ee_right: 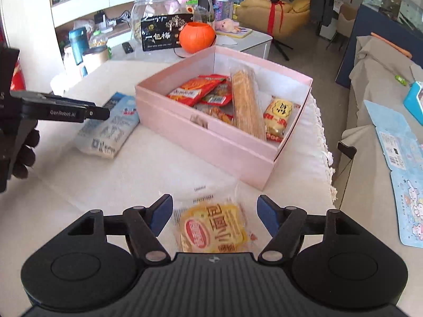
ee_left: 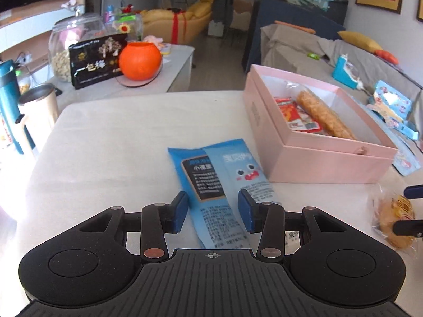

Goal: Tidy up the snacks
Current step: 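Move the left tool over the blue snack packet while the right tool moves over the yellow-wrapped bun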

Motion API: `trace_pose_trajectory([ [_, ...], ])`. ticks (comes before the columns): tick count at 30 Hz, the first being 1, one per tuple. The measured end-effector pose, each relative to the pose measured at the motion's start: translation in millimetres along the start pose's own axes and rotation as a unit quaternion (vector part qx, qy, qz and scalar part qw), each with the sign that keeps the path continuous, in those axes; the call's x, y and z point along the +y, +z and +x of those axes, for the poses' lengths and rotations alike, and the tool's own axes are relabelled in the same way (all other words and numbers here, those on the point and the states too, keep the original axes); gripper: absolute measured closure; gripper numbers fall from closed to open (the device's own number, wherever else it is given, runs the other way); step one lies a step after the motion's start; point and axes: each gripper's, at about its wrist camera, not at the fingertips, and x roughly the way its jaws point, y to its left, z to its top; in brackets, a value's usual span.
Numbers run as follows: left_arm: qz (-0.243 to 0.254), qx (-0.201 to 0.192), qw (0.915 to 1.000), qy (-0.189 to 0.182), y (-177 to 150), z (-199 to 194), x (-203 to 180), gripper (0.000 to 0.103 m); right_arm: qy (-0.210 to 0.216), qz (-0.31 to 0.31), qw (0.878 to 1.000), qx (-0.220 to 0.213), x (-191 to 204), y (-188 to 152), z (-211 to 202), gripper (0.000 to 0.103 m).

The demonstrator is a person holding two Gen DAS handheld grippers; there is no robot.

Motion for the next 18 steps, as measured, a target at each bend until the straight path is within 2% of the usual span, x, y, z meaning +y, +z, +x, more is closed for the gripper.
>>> trace_pose_trajectory([
  [4,0.038,0.003,0.9993,-0.001,-13,-15,-3,0.055,0.026,0.004,1.0,0.006,10,-19,3,0.031],
  [6,0.049,0.003,0.9985,0.023,-16,-23,1,0.054,0.057,-0.001,0.998,0.008,21,-24,3,0.031],
  [8,0.045,-0.002,0.9973,0.057,-13,-31,7,0.057,0.075,-0.011,0.997,0.005,34,-26,2,0.031],
  [10,0.021,-0.017,0.998,0.058,-6,-41,11,0.057,0.087,-0.021,0.996,-0.001,46,-26,3,0.031],
  [13,-0.005,-0.026,0.9994,0.022,9,-45,2,0.057,0.08,-0.041,0.996,-0.015,60,-24,7,0.031],
  [16,0.047,-0.019,0.9982,0.033,17,-31,-33,0.056,0.059,-0.059,0.996,-0.025,66,-27,14,0.03],
  [18,0.084,-0.007,0.9951,0.052,17,-15,-57,0.054,0.054,-0.056,0.996,-0.035,62,-30,14,0.023],
])
